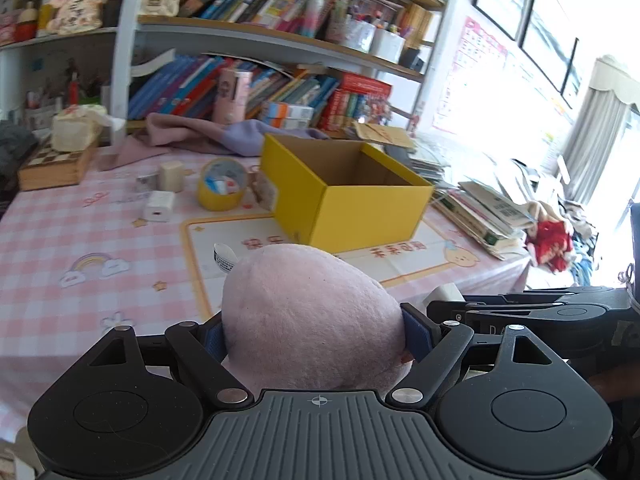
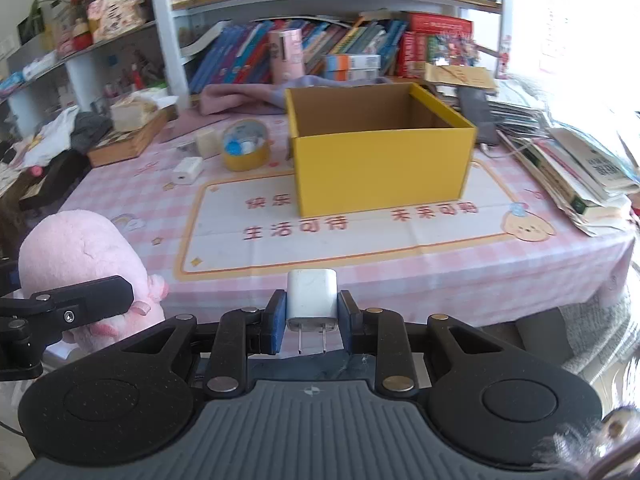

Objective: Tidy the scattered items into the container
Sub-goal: 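Lift and carry the pig with the left tool while the right tool carries the plug to the yellow box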

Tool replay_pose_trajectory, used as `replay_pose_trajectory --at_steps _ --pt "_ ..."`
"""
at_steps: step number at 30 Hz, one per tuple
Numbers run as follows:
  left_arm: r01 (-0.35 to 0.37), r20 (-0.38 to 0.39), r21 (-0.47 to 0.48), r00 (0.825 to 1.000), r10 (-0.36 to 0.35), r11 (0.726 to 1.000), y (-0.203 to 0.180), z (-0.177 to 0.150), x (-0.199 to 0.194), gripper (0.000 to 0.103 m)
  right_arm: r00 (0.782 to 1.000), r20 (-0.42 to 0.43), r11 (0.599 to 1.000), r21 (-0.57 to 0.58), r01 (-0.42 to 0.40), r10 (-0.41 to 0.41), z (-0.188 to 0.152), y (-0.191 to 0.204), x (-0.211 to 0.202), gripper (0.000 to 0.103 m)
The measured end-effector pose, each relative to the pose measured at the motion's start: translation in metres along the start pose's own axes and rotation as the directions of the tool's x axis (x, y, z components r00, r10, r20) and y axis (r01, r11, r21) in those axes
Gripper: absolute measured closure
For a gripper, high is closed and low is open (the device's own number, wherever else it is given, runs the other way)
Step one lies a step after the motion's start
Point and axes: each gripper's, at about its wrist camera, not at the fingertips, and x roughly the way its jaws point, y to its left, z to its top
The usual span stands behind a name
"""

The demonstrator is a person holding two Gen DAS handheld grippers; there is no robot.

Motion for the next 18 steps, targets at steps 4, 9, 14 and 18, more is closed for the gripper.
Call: replay_pose_trajectory --at_steps 4,9,14,18 --pt "0.038 -0.012 0.027 0.999 -0.037 0.999 -0.011 0.003 0.010 0.019 1.000 0.001 0.999 0.027 0.029 -0.029 0.000 -0.013 -0.001 0.078" --pt "0.064 -0.025 0.043 0.998 -0.063 0.997 -0.019 0.007 0.023 0.019 0.999 -0.009 0.998 0.045 0.050 -0.050 0.001 -0.026 0.001 0.078" --pt "0.087 -0.042 0.061 0.996 -0.084 0.994 -0.027 0.013 0.037 0.019 0.998 -0.016 0.995 0.067 0.069 -0.068 0.003 -0.038 0.005 0.078" --pt "0.104 -0.059 0.077 0.993 -0.100 0.992 -0.033 0.017 0.050 0.019 0.996 -0.025 0.993 0.085 0.082 -0.080 0.005 -0.048 0.011 0.078"
